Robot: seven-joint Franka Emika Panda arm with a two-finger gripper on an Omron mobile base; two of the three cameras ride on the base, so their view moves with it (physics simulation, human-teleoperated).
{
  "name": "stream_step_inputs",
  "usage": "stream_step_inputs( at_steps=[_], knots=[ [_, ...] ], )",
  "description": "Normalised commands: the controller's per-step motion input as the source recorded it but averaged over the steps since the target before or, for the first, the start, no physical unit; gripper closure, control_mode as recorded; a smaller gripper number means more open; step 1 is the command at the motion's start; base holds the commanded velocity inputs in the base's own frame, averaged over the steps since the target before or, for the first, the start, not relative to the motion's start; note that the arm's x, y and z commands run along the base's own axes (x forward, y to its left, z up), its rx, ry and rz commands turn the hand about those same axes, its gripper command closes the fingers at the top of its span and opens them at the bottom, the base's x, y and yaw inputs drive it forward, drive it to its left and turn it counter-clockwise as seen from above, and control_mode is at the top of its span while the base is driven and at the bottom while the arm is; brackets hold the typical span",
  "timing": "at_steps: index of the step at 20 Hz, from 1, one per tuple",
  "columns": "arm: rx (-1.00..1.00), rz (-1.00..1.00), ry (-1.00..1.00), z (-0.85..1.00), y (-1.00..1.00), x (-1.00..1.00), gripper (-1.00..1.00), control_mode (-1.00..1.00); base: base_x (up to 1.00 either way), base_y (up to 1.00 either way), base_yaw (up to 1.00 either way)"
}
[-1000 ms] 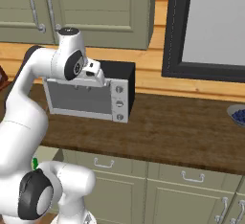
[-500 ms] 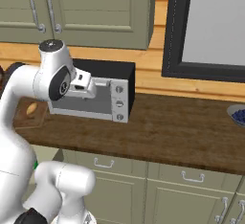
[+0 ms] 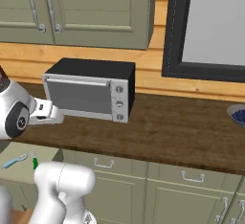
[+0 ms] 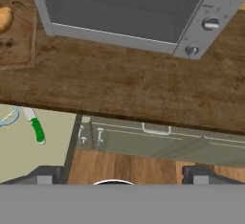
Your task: Place the appropriate cutting tool for cutting the potato skin on the cutting board.
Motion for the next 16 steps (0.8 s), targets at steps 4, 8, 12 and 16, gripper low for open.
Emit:
stream_step_inputs(
  at_steps=[4,8,12,16],
  knots=[
    [-0.13,0.00,0.06,-0.34,0.80,-0.06,-1.00,-1.00,0.00,0.00,0.00],
    [-0.11,0.00,0.07,-0.13,0.91,-0.03,-1.00,-1.00,0.00,0.00,0.00],
    [-0.08,0.00,0.12,-0.16,0.92,0.00,-1.00,-1.00,0.00,0.00,0.00],
    [-0.05,0.00,0.13,-0.19,0.59,0.00,-1.00,-1.00,0.00,0.00,0.00]
  ],
)
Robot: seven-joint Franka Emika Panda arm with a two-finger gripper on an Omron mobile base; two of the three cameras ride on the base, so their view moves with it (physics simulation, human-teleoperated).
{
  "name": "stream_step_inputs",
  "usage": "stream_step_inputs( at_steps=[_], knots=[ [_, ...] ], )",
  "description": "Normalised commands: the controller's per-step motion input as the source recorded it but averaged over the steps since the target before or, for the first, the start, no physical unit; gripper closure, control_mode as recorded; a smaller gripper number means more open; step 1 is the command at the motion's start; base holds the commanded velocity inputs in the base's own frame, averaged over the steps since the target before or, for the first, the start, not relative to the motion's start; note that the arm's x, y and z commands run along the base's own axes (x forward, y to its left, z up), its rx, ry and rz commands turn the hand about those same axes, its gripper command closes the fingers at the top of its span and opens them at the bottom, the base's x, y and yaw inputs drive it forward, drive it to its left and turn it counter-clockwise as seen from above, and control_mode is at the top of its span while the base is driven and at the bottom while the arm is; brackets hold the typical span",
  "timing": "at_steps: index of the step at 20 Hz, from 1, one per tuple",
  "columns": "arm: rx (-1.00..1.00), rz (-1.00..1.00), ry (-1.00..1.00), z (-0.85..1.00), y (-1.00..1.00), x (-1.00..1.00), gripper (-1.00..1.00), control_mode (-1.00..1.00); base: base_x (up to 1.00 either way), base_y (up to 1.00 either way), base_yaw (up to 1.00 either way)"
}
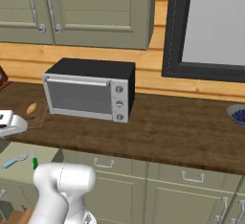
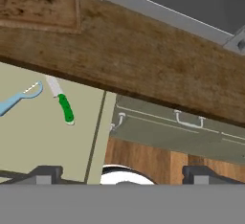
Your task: Place the appropriate cutting tool for cutting the potato skin on the cutting board.
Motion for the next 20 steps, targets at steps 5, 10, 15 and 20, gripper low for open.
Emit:
stream_step_inputs(
  at_steps=[5,10,15,20],
  knots=[
    [0.00,0.00,0.17,-0.27,0.28,0.00,-1.00,-1.00,0.00,0.00,0.00],
    [0.00,0.00,0.20,-0.40,0.23,0.00,-1.00,-1.00,0.00,0.00,0.00],
    [0.00,0.00,0.17,-0.61,0.02,0.00,-1.00,-1.00,0.00,0.00,0.00],
    [0.00,0.00,0.15,-0.64,0.34,0.00,-1.00,-1.00,0.00,0.00,0.00]
  ],
)
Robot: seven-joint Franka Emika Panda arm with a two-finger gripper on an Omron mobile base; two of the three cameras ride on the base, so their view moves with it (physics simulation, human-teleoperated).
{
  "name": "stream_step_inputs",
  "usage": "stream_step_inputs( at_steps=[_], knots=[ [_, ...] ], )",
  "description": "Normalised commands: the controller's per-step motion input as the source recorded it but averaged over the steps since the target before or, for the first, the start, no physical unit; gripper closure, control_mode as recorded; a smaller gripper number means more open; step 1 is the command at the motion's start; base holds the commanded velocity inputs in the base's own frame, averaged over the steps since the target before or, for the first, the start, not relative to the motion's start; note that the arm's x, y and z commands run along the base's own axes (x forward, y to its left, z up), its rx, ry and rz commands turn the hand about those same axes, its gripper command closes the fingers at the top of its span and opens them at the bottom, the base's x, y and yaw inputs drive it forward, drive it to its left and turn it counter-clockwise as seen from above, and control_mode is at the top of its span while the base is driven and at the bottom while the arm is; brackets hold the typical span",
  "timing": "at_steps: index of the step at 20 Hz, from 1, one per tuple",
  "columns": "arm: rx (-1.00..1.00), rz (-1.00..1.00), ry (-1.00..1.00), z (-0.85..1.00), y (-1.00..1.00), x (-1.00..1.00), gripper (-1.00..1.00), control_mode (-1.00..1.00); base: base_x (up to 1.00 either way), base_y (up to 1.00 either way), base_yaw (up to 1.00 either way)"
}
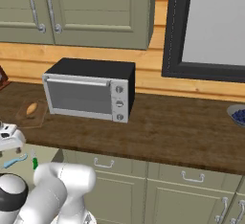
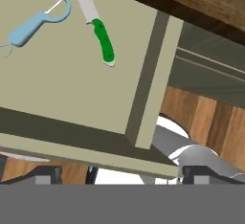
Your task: Place the appropriate cutting tool for cutting the potato skin on the cutting board.
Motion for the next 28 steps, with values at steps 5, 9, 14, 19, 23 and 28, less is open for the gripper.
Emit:
stream_step_inputs(
  at_steps=[5,9,14,19,23,28],
  knots=[
    [0.00,-0.02,0.15,-0.50,0.37,0.00,-1.00,-1.00,0.00,0.00,0.00],
    [0.00,-0.10,0.04,-0.47,0.39,0.14,-1.00,-1.00,0.00,0.00,0.00],
    [0.00,-0.12,0.00,-0.50,0.27,0.17,-1.00,-1.00,0.00,0.00,0.00],
    [0.01,-0.10,0.04,-0.49,0.09,0.02,-1.00,-1.00,0.00,0.00,0.00],
    [0.00,-0.05,0.15,-0.40,0.02,0.00,-1.00,-1.00,0.00,0.00,0.00],
    [0.00,0.00,0.25,-0.36,0.01,-0.05,-1.00,-1.00,0.00,0.00,0.00]
  ],
)
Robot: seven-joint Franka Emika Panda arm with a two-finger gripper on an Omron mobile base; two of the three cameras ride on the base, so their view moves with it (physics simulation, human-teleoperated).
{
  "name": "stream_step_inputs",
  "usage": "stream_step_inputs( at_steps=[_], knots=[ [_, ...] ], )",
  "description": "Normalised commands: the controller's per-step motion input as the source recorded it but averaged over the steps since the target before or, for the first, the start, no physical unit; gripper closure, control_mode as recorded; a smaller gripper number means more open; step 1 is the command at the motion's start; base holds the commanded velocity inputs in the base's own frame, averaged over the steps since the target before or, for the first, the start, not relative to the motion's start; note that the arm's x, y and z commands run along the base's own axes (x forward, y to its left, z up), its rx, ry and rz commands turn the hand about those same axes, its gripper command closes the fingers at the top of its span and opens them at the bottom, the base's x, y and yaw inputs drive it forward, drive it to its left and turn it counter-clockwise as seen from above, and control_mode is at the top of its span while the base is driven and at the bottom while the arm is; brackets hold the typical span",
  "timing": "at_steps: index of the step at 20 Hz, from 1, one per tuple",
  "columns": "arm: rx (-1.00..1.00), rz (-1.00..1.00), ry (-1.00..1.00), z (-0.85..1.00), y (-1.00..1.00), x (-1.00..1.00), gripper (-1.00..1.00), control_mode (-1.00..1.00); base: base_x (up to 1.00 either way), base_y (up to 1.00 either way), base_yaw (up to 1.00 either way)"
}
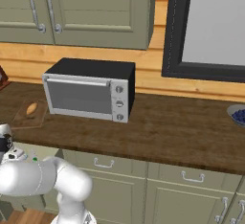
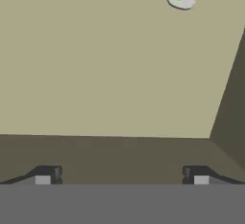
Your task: Place the appropriate cutting tool for cutting the potato skin on the cutting board.
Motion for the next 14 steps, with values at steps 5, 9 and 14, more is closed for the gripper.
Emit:
stream_step_inputs(
  at_steps=[5,9,14],
  knots=[
    [0.00,0.00,0.20,-0.18,0.00,-0.26,-1.00,-1.00,0.00,0.00,0.00],
    [0.02,-0.04,0.09,0.00,0.00,-0.66,-1.00,-1.00,0.00,0.00,0.00],
    [0.03,-0.08,0.13,0.00,0.00,-0.79,-1.00,-1.00,0.00,0.00,0.00]
  ],
)
